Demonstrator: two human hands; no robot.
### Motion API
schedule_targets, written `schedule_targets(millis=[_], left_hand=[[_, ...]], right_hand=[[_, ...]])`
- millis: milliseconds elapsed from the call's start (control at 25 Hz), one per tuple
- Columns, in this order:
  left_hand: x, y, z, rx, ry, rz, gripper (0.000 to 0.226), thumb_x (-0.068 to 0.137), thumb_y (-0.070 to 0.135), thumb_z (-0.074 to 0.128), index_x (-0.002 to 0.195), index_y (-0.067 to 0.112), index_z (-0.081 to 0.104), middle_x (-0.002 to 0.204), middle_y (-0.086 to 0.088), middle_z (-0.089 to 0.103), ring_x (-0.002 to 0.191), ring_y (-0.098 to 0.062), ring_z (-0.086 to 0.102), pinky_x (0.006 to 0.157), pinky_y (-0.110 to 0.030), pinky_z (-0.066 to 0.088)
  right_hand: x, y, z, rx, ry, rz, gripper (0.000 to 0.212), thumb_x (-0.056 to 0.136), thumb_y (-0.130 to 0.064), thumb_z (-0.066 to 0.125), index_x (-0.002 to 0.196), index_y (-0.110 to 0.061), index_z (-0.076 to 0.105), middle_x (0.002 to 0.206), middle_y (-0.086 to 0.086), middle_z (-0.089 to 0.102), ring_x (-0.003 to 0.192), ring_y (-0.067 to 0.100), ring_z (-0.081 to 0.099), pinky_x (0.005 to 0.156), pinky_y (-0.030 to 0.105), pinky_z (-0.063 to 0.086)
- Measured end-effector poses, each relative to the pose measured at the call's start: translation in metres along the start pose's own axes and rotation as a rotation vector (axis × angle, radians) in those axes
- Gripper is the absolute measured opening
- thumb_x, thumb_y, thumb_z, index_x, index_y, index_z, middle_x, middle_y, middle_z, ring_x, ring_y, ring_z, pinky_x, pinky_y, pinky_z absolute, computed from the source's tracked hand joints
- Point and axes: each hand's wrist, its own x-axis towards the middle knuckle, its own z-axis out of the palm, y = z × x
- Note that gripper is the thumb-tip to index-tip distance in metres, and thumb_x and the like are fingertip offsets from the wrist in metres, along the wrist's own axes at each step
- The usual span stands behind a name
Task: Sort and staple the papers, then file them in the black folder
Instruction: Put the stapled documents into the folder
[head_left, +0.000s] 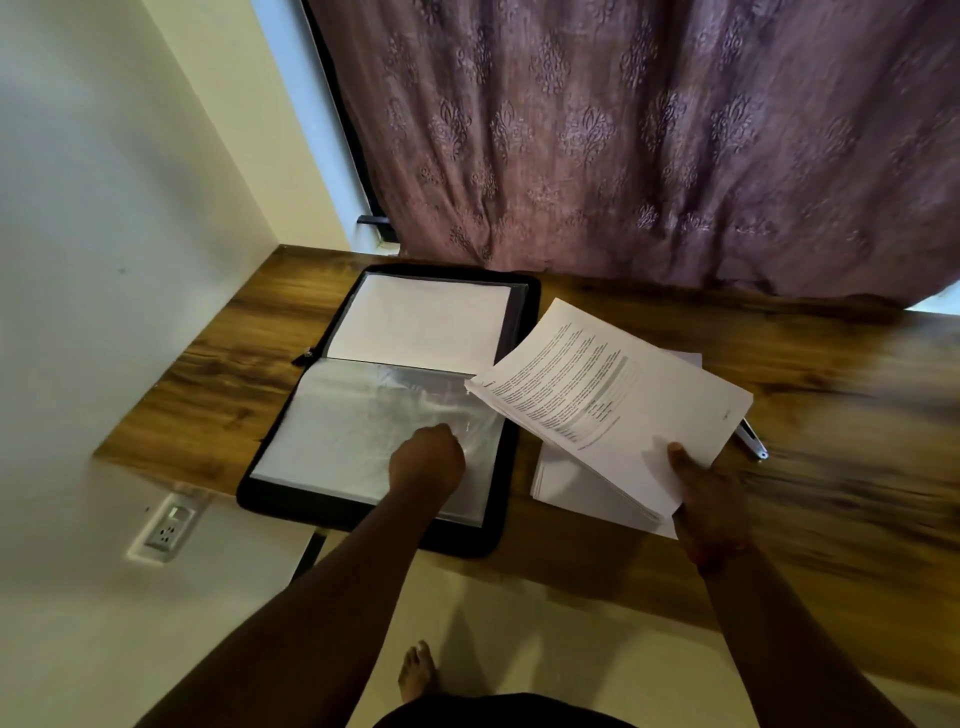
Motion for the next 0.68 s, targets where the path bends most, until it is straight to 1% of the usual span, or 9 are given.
schedule_targets(millis=[120, 240, 320, 400, 480, 520, 560, 640, 680], left_hand=[[-0.001, -0.002, 0.004, -0.002, -0.055, 0.037, 0.022, 0.092, 0.026, 0.048, 0.108, 0.012, 0.054, 0.111, -0.01, 0.063, 0.1, -0.032, 0.062, 0.085, -0.038, 0.05], [-0.006, -0.001, 0.005, -0.058, -0.096, 0.054, 0.03, 0.085, 0.024, 0.053, 0.112, 0.012, 0.047, 0.108, -0.009, 0.062, 0.098, -0.033, 0.062, 0.081, -0.038, 0.051], [-0.01, -0.002, 0.008, -0.078, -0.119, 0.054, 0.033, 0.082, 0.023, 0.054, 0.113, 0.014, 0.045, 0.11, -0.008, 0.06, 0.101, -0.034, 0.061, 0.082, -0.038, 0.049], [-0.015, -0.004, 0.012, -0.097, -0.128, 0.059, 0.029, 0.082, 0.023, 0.052, 0.109, 0.015, 0.045, 0.111, -0.007, 0.058, 0.103, -0.034, 0.06, 0.08, -0.037, 0.046], [-0.019, -0.008, 0.015, -0.151, -0.101, 0.044, 0.022, 0.085, 0.023, 0.05, 0.104, 0.014, 0.047, 0.107, -0.008, 0.059, 0.099, -0.034, 0.06, 0.077, -0.036, 0.045], [-0.019, -0.01, 0.016, -0.19, -0.078, 0.022, 0.019, 0.087, 0.023, 0.048, 0.102, 0.013, 0.048, 0.104, -0.009, 0.061, 0.095, -0.034, 0.061, 0.076, -0.037, 0.047], [-0.018, -0.013, 0.017, -0.228, -0.057, -0.009, 0.017, 0.089, 0.023, 0.045, 0.101, 0.011, 0.049, 0.101, -0.01, 0.063, 0.09, -0.032, 0.061, 0.076, -0.038, 0.049], [-0.017, -0.015, 0.017, -0.274, -0.016, -0.063, 0.021, 0.094, 0.022, 0.041, 0.104, 0.008, 0.052, 0.097, -0.012, 0.065, 0.086, -0.031, 0.062, 0.076, -0.039, 0.051], [-0.016, -0.016, 0.017, -0.283, 0.001, -0.075, 0.023, 0.096, 0.023, 0.041, 0.107, 0.006, 0.053, 0.098, -0.013, 0.065, 0.087, -0.031, 0.062, 0.076, -0.038, 0.051]], right_hand=[[-0.007, 0.001, -0.002, 0.03, 0.013, -0.051, 0.041, 0.095, -0.023, 0.059, 0.134, -0.013, 0.05, 0.125, 0.01, 0.061, 0.108, 0.027, 0.061, 0.079, 0.038, 0.055], [-0.019, -0.001, -0.005, 0.001, -0.02, -0.077, 0.038, 0.095, -0.025, 0.057, 0.132, -0.018, 0.05, 0.121, 0.008, 0.062, 0.109, 0.028, 0.062, 0.082, 0.043, 0.056], [-0.029, 0.001, -0.011, 0.0, -0.029, -0.054, 0.037, 0.095, -0.026, 0.058, 0.131, -0.018, 0.051, 0.118, 0.008, 0.063, 0.107, 0.029, 0.063, 0.083, 0.047, 0.056], [-0.041, 0.003, -0.017, 0.0, -0.046, -0.038, 0.038, 0.091, -0.032, 0.064, 0.127, -0.021, 0.054, 0.117, 0.007, 0.066, 0.106, 0.03, 0.065, 0.087, 0.052, 0.054], [-0.052, 0.006, -0.021, -0.034, -0.041, -0.042, 0.054, 0.08, -0.047, 0.072, 0.124, -0.022, 0.055, 0.115, 0.007, 0.067, 0.105, 0.031, 0.066, 0.086, 0.054, 0.055], [-0.057, 0.008, -0.023, -0.049, -0.042, -0.042, 0.061, 0.076, -0.05, 0.073, 0.126, -0.02, 0.054, 0.114, 0.009, 0.067, 0.104, 0.032, 0.066, 0.082, 0.051, 0.057], [-0.06, 0.011, -0.024, -0.056, -0.037, -0.043, 0.059, 0.08, -0.047, 0.073, 0.127, -0.016, 0.053, 0.112, 0.01, 0.066, 0.101, 0.032, 0.066, 0.074, 0.044, 0.06], [-0.067, 0.013, -0.025, -0.021, -0.025, -0.032, 0.039, 0.093, -0.027, 0.061, 0.127, -0.012, 0.051, 0.108, 0.01, 0.066, 0.096, 0.029, 0.066, 0.06, 0.03, 0.06], [-0.07, 0.014, -0.026, 0.003, -0.021, -0.021, 0.034, 0.095, -0.019, 0.056, 0.128, -0.012, 0.051, 0.108, 0.009, 0.066, 0.095, 0.028, 0.066, 0.057, 0.028, 0.059]])
